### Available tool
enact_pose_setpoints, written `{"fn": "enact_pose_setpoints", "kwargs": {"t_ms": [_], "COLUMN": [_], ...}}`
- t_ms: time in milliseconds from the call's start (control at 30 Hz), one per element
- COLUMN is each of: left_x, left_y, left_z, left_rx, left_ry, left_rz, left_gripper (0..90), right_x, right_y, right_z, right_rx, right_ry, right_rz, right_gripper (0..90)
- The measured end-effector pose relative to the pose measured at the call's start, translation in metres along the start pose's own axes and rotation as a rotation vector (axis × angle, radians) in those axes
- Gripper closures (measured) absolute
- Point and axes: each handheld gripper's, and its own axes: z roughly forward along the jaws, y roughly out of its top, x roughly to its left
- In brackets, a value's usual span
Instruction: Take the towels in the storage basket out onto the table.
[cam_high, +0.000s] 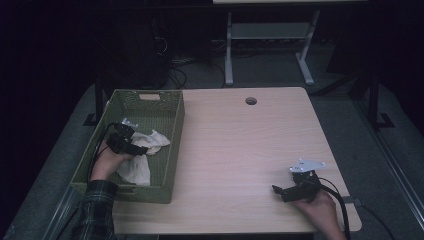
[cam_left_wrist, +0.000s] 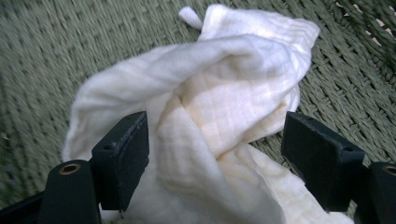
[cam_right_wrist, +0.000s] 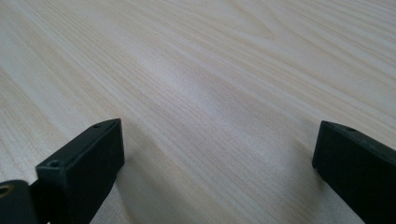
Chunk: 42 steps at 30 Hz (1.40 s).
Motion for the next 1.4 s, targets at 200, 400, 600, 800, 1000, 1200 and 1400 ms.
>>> {"fn": "enact_pose_setpoints", "kwargs": {"t_ms": [200, 400, 600, 800, 1000, 1200, 1400], "left_x": [0.000, -0.004, -0.004, -0.004, -0.005, -0.004, -0.006], "left_y": [-0.001, -0.002, -0.002, 0.000, 0.002, 0.004, 0.003], "left_z": [0.005, 0.013, 0.010, 0.003, -0.010, -0.028, -0.044], "left_rx": [0.032, 0.099, 0.128, 0.133, 0.025, -0.127, -0.235], "left_ry": [-0.003, 0.011, 0.012, 0.002, -0.018, -0.038, -0.050], "left_rz": [-0.007, 0.003, -0.026, -0.050, -0.039, -0.062, -0.070], "left_gripper": [23.2, 26.8, 54.7, 70.1, 72.9, 72.9, 72.8], "right_x": [0.000, 0.000, 0.000, 0.000, 0.000, 0.000, 0.000], "right_y": [0.000, 0.000, 0.000, 0.001, 0.001, 0.001, 0.001], "right_z": [0.000, 0.000, 0.001, 0.001, 0.001, 0.001, 0.001], "right_rx": [0.000, -0.002, -0.001, 0.001, 0.001, 0.001, 0.001], "right_ry": [0.000, 0.000, -0.002, -0.005, -0.005, -0.006, -0.006], "right_rz": [0.000, 0.001, 0.005, 0.007, 0.008, 0.008, 0.008], "right_gripper": [1.8, 1.8, 1.9, 1.9, 1.9, 1.9, 1.9]}}
